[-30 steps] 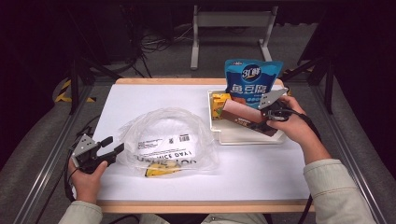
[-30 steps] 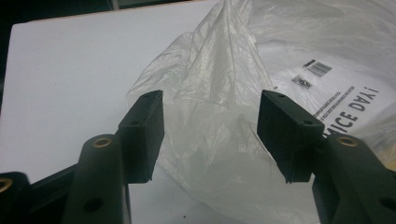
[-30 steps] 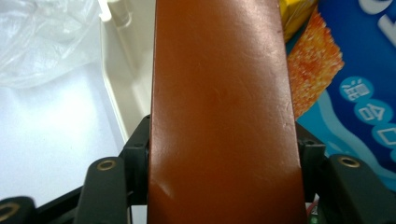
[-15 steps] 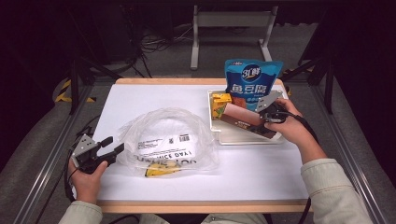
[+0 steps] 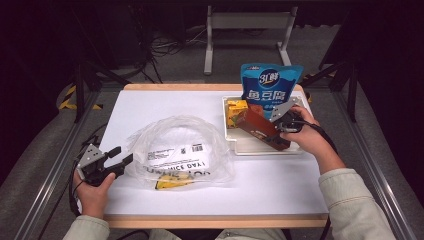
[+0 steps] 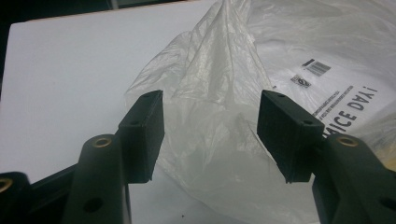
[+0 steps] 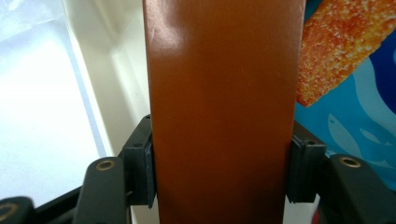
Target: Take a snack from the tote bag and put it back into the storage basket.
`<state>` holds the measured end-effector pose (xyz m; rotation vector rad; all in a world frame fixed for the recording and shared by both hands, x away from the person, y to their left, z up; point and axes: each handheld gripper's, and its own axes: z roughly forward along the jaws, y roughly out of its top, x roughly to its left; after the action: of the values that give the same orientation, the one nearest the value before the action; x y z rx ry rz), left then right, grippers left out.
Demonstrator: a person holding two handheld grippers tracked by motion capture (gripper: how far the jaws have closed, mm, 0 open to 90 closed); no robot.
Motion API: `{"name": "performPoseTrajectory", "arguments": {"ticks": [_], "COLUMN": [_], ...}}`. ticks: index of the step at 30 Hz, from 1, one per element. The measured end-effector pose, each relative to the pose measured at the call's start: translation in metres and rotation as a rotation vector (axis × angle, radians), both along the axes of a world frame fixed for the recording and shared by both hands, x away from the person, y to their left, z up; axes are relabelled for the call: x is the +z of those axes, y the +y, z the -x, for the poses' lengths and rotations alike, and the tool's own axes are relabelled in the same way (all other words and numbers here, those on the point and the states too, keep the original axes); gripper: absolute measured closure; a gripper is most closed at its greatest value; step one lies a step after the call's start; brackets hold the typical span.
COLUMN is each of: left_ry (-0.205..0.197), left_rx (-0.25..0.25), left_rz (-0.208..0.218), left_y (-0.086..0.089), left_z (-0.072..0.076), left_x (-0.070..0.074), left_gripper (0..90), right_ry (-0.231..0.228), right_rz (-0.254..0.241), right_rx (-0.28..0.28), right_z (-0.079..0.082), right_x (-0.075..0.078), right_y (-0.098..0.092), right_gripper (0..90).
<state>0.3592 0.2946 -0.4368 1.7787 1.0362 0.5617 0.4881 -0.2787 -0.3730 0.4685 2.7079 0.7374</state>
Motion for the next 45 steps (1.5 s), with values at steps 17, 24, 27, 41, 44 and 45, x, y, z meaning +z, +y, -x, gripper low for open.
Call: {"name": "performPoseTrajectory", "arguments": {"ticks": [17,24,27,41,44,45], "left_ry": [0.001,0.002,0.002,0.004,0.003,0.003], "left_rx": [0.0,0.002,0.002,0.0,0.001,0.001], "left_rz": [0.0,0.0,-0.001,0.003,0.007,0.006], "left_y": [0.0,0.0,0.0,0.0,-0.001,-0.001], "left_z": [0.0,0.0,0.0,-0.001,-0.001,-0.001], "left_x": [0.0,-0.001,-0.001,-0.001,-0.001,-0.001], "left_gripper": [41.9,41.9,41.9,41.9,41.9,41.9], "right_ry": [0.002,0.006,0.009,0.001,-0.026,-0.03], "right_rz": [0.071,0.092,0.102,0.021,0.0,-0.006], "right_rx": [0.05,0.05,0.045,-0.015,-0.028,-0.032], "right_z": [-0.003,-0.004,-0.004,-0.001,0.002,0.004], "right_x": [-0.009,-0.013,-0.013,-0.01,-0.003,0.0], "right_y": [0.018,0.021,0.02,0.017,0.015,0.015], "right_gripper": [41.5,41.0,40.4,23.2,24.8,26.9]}}
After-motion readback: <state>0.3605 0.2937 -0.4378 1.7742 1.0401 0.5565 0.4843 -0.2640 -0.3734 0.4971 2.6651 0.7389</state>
